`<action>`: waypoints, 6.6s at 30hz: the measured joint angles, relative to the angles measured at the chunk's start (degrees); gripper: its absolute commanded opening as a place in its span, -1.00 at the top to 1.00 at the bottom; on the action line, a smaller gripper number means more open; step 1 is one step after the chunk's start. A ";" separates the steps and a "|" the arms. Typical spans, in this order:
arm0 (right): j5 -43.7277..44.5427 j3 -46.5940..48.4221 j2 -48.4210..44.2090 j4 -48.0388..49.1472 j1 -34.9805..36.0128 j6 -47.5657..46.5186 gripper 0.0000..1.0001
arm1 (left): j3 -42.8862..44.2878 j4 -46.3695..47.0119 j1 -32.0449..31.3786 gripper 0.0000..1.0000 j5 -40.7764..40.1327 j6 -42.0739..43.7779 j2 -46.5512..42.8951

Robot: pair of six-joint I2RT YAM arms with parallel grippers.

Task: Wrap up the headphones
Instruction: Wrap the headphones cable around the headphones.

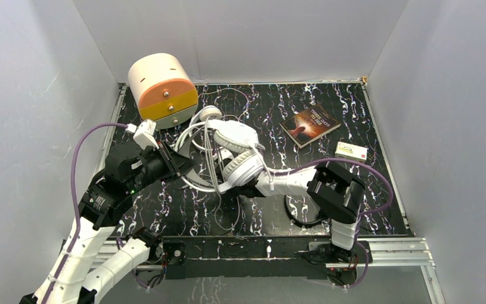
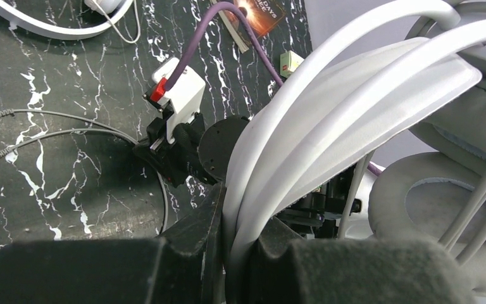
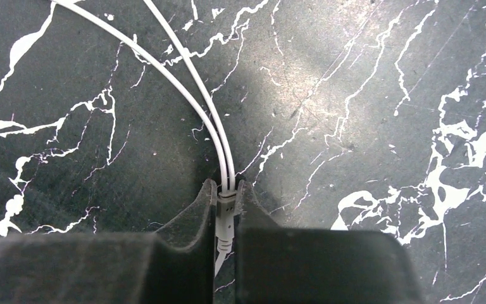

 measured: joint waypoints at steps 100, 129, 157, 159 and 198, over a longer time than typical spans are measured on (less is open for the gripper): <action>-45.48 7.80 -25.88 -11.23 -6.86 -20.39 -0.32 | 9.35 6.29 1.31 1.00 -15.45 4.90 33.05; -48.89 -12.85 -46.49 -3.06 -52.09 -3.26 -0.97 | 8.28 8.72 2.12 1.00 -11.08 -9.57 16.02; -64.08 -24.09 -45.40 54.01 -18.88 10.16 -0.97 | 8.28 22.23 2.14 1.00 6.38 -17.99 16.20; -61.88 -25.18 -44.13 56.72 -17.57 9.51 -0.97 | 8.61 20.74 2.14 1.00 5.99 -17.79 16.41; -31.71 -24.39 -14.93 85.96 -0.13 -2.80 1.00 | 11.28 13.00 2.14 1.00 -0.59 -13.79 15.61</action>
